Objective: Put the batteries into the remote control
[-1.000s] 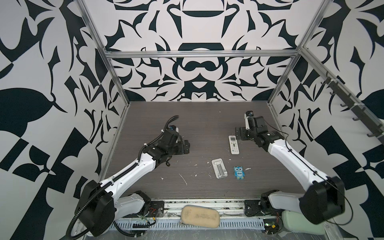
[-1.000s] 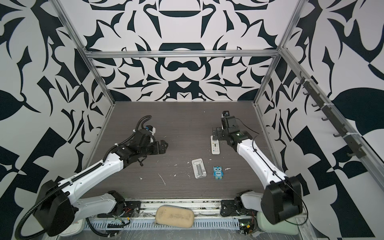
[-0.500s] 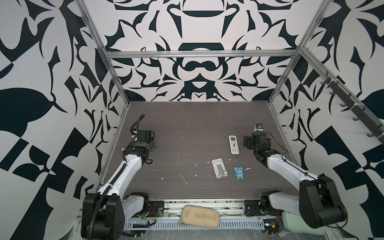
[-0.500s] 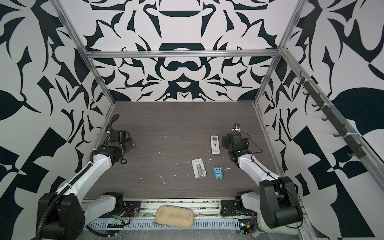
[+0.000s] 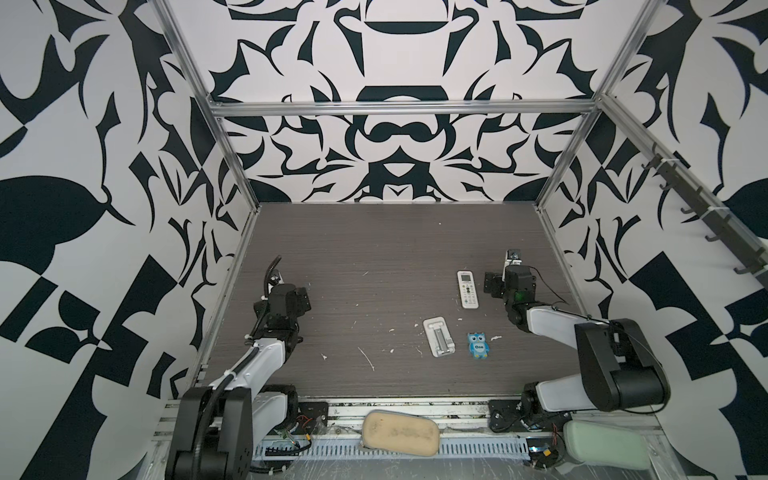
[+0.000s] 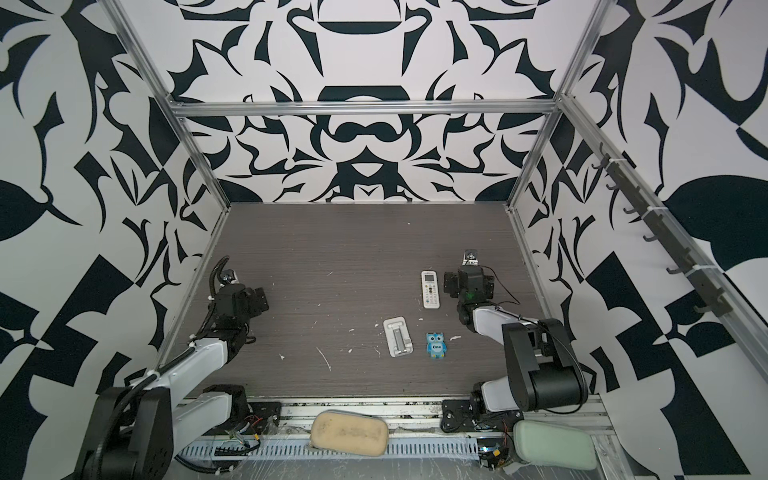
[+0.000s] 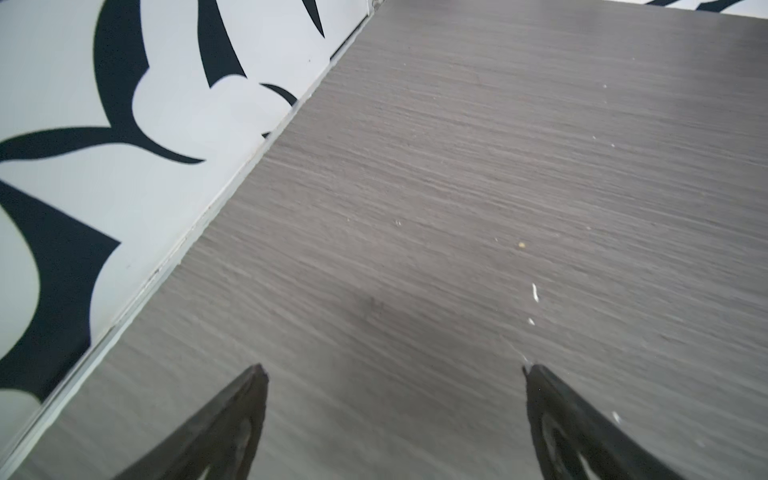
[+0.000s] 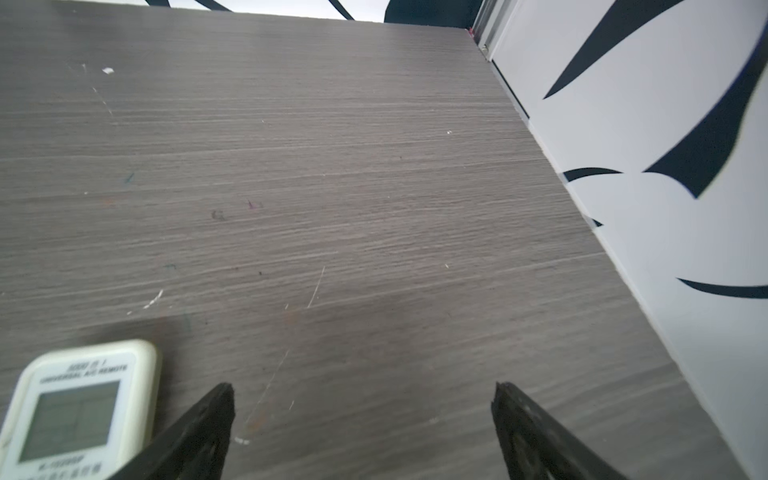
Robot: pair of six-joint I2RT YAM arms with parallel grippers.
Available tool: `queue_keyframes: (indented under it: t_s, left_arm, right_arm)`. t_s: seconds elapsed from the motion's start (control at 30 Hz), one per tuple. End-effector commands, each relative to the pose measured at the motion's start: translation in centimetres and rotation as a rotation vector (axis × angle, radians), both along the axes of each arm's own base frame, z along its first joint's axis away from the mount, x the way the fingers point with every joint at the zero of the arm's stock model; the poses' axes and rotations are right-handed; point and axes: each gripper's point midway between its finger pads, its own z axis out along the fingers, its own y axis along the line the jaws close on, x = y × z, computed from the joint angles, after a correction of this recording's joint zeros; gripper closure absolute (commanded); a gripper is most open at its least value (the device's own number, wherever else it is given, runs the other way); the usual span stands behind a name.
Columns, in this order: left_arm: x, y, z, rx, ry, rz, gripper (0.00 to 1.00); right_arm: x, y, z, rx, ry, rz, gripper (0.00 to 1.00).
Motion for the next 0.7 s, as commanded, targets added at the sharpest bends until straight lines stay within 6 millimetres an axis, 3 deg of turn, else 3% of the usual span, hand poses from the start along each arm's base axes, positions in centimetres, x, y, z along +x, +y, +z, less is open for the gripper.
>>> queue_keyframes:
  t_s: [0.0,0.17,0.23,0.4,0.47,0.67]
  left_arm:
    - [4.0,-0.4,3.9,0.032,-0.194,-0.061,0.01]
    - [7.0,-0.9,3.1,0.014,-0.232,-0.113,0.01]
    - [7.6,-0.9,1.6,0.006,-0.224,-0.121,0.01]
    - [7.4,-0.6,0.8,-0.034,-0.219,-0.133,0.01]
    - [7.5,-0.4,0.9,-0.030,-0.240,-0.129,0.01]
    - [7.4,-0.4,0.8,-0.031,-0.233,-0.129,0.01]
  right_arm:
    - [2.0,0.8,1.6,0.053,-0.118,0.070,0.00]
    - [2.2,2.0,0.9,0.100,-0.100,0.171,0.00]
    - [2.1,2.0,0.9,0.099,-0.109,0.176,0.00]
    - [1.8,1.9,0.8,0.092,-0.128,0.167,0.00]
    - [1.3,2.1,0.8,0.097,-0.211,0.182,0.00]
    - [1.2,2.1,0.4,0.083,-0.179,0.173,0.00]
